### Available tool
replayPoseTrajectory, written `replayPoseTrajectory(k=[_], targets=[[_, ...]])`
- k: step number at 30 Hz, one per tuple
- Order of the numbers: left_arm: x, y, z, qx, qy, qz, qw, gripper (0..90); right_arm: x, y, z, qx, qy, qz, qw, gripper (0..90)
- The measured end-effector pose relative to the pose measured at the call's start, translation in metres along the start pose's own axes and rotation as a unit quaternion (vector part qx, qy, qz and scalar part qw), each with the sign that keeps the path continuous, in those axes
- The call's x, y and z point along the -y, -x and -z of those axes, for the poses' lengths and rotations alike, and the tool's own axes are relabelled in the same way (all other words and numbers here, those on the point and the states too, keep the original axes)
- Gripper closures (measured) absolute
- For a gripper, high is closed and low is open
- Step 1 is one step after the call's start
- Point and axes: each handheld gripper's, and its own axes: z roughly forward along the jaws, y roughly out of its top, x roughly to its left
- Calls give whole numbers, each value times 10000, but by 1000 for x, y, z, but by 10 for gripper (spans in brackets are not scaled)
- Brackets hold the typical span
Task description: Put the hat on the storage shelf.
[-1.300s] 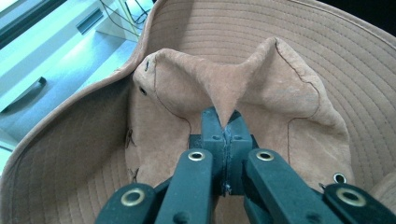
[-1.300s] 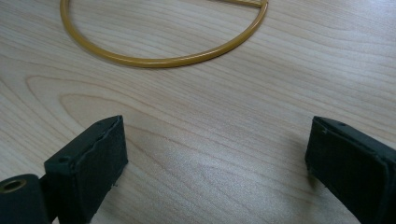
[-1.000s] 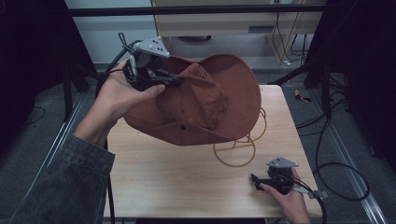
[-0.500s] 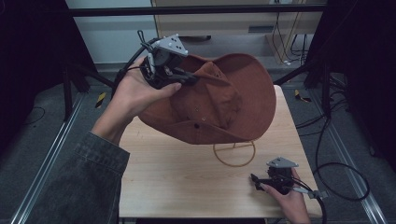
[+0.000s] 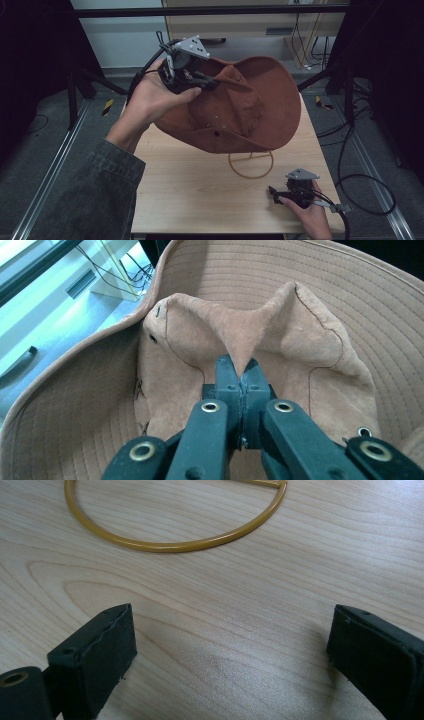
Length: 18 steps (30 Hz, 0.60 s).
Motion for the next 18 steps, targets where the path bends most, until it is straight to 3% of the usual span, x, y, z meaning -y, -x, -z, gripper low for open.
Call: replayPoseTrajectory(k=[18], targets=[[-17,7,-13,93,71,-109,9999,892,0,0,0,0,0,-2,10000,58]])
